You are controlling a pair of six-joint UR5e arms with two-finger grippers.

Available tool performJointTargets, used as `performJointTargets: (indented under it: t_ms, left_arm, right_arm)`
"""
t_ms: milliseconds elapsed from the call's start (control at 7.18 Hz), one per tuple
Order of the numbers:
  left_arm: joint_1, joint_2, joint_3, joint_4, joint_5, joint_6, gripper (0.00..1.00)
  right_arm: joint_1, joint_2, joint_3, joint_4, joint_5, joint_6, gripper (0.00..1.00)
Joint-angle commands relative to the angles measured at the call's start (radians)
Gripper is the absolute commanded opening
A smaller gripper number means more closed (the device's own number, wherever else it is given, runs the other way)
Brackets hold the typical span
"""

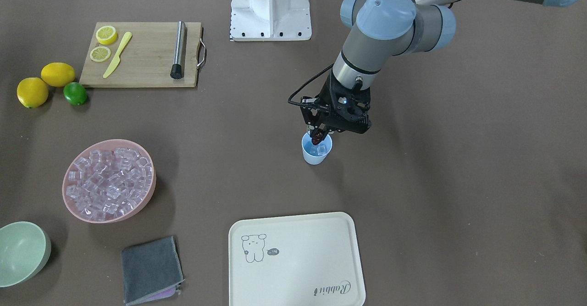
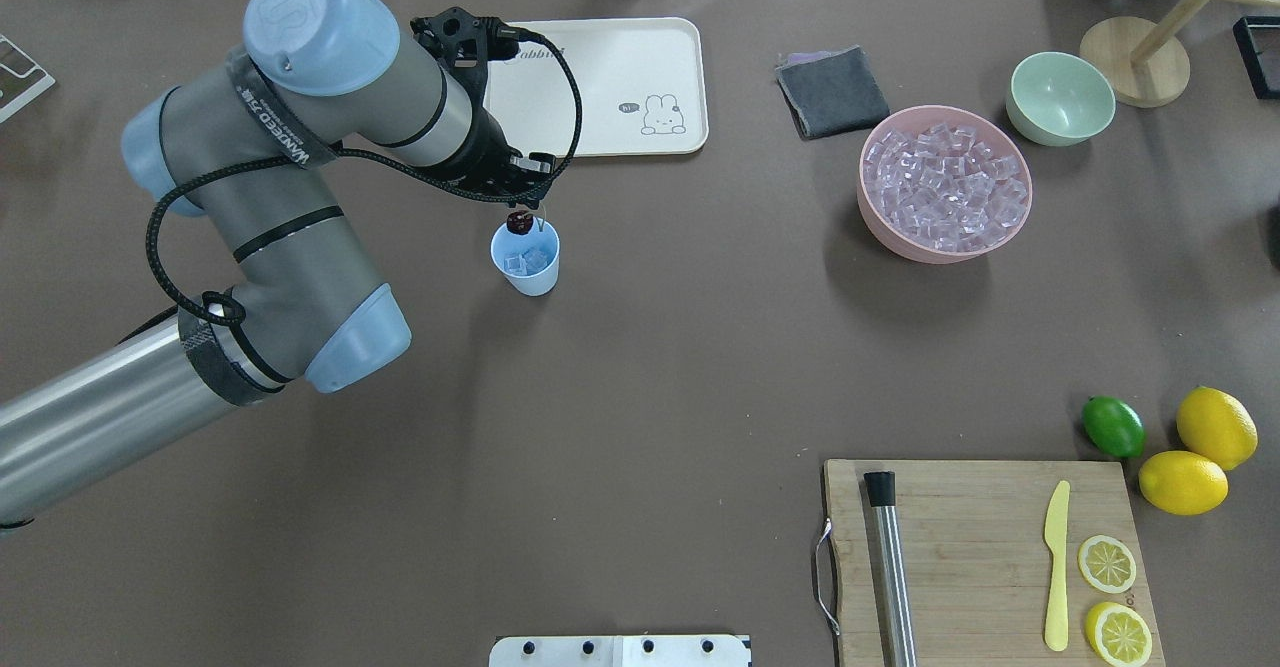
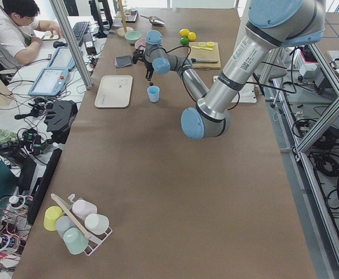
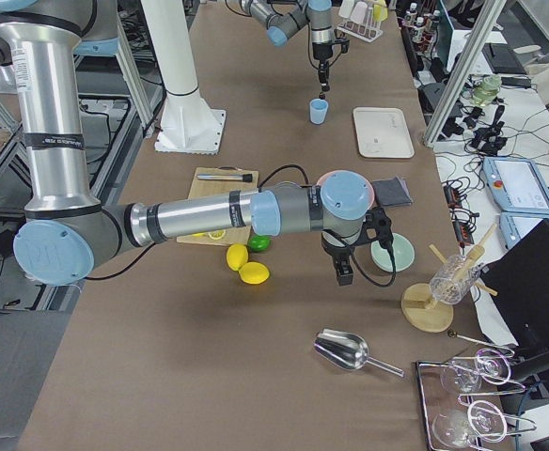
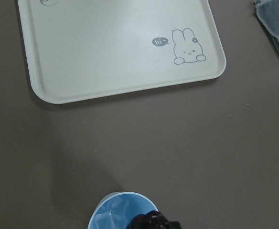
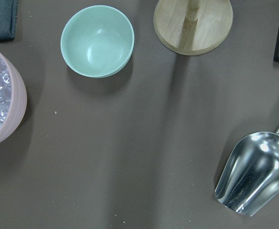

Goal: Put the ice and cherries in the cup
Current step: 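Carry the cherries with the left gripper over the light-blue cup, then lower the cherries into the cup and open the left gripper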

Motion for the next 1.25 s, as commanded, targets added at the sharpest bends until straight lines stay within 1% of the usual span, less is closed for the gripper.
performJointTargets:
  t_ms: [0, 278, 418, 557, 696, 835, 975, 1114]
  left_arm:
    - [0.005, 0.003, 0.001, -0.001, 0.014, 0.000, 0.00]
    - [0.019, 0.003, 0.010, -0.003, 0.031, 0.001, 0.00]
    - [0.021, 0.003, 0.010, -0.007, 0.036, -0.002, 0.12]
    - [0.028, 0.004, 0.008, -0.007, 0.036, -0.002, 0.62]
    - [0.029, 0.007, 0.010, -0.007, 0.036, -0.002, 0.84]
    - [0.027, 0.007, 0.005, -0.007, 0.036, -0.002, 0.94]
    - [0.013, 0.029, -0.010, -0.007, 0.034, 0.000, 0.96]
    - [-0.038, 0.079, -0.016, -0.012, 0.019, 0.023, 0.96]
  right_arm:
    - [-0.013, 0.008, -0.009, -0.022, -0.068, 0.001, 0.99]
    - [-0.013, -0.004, -0.013, -0.018, -0.064, -0.011, 0.99]
    - [-0.013, -0.004, -0.012, -0.016, -0.064, -0.011, 0.99]
    - [-0.013, -0.004, -0.010, -0.016, -0.064, -0.011, 0.99]
    - [-0.013, -0.004, -0.010, -0.015, -0.065, -0.011, 0.99]
    - [-0.013, -0.003, -0.009, -0.015, -0.065, -0.012, 0.99]
    - [-0.013, -0.004, -0.004, -0.018, -0.070, -0.011, 0.99]
    - [-0.013, -0.004, -0.007, -0.016, -0.075, -0.011, 0.99]
